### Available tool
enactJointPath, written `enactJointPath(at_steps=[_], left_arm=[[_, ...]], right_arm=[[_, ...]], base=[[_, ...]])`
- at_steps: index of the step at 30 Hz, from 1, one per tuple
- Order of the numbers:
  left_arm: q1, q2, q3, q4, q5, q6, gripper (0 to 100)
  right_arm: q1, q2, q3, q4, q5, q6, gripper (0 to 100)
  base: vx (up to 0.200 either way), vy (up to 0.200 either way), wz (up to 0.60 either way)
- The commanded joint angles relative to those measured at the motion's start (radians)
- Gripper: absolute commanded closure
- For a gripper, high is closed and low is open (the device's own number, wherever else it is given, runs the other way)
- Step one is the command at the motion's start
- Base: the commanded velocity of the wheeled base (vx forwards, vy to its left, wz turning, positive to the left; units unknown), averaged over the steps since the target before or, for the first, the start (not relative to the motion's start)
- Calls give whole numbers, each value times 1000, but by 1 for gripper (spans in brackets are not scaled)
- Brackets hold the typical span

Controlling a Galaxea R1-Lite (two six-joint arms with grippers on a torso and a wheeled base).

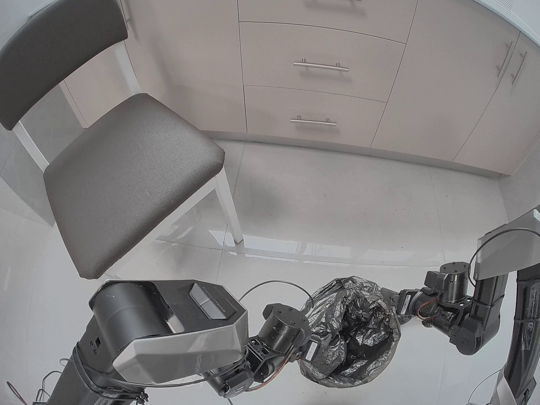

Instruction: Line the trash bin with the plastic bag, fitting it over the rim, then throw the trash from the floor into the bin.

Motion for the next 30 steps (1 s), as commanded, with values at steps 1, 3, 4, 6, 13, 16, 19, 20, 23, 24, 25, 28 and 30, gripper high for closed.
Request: enactJointPath(at_steps=[1, 3, 4, 6, 13, 16, 19, 20, 23, 24, 25, 28, 30], left_arm=[[14, 36, -59, 30, 3, 22, 0], [14, 36, -99, 97, 4, 28, 0], [14, 36, -112, 120, 6, 30, 0], [14, 34, -174, 223, 16, 39, 0], [20, 38, -430, 677, 81, 87, 0], [22, 54, -530, 837, 89, 88, 0], [22, 65, -576, 877, 90, 78, 0], [23, 71, -586, 875, 90, 56, 0], [22, 74, -588, 869, 92, 15, 0], [22, 73, -588, 863, 92, -2, 0], [20, 68, -585, 854, 92, -28, 0], [14, 34, -568, 848, 92, -108, 0], [11, -22, -528, 848, 81, -151, 0]], right_arm=[[0, 19, -4, -18, -1, 18, 0], [0, 19, -5, -18, -2, 18, 0], [0, 19, -5, -18, -2, 18, 0], [0, 18, -4, -18, -4, 20, 0], [-1, 19, -2, -18, -4, 35, 0], [-1, 19, -4, -18, -2, 44, 0], [-1, 19, -4, -18, -2, 44, 0], [-1, 19, -4, -18, -1, 44, 0], [-6, 21, -5, -18, 1, 44, 0], [-7, 21, -5, -18, 1, 44, 0], [-7, 19, -5, -18, 2, 44, 0], [-9, 8, 8, -18, 4, 49, 0], [-9, 1, 27, -18, 2, 58, 0]], base=[[0, 0, 0], [0, 0, 0], [0, 0, 0], [0, 0, 0], [0, 0, 0], [0, 0, 0], [0, 0, 0], [0, 0, 0], [0, 0, 0], [0, 0, 0], [0, 0, 0], [0, 0, 0], [0, 0, 0]])
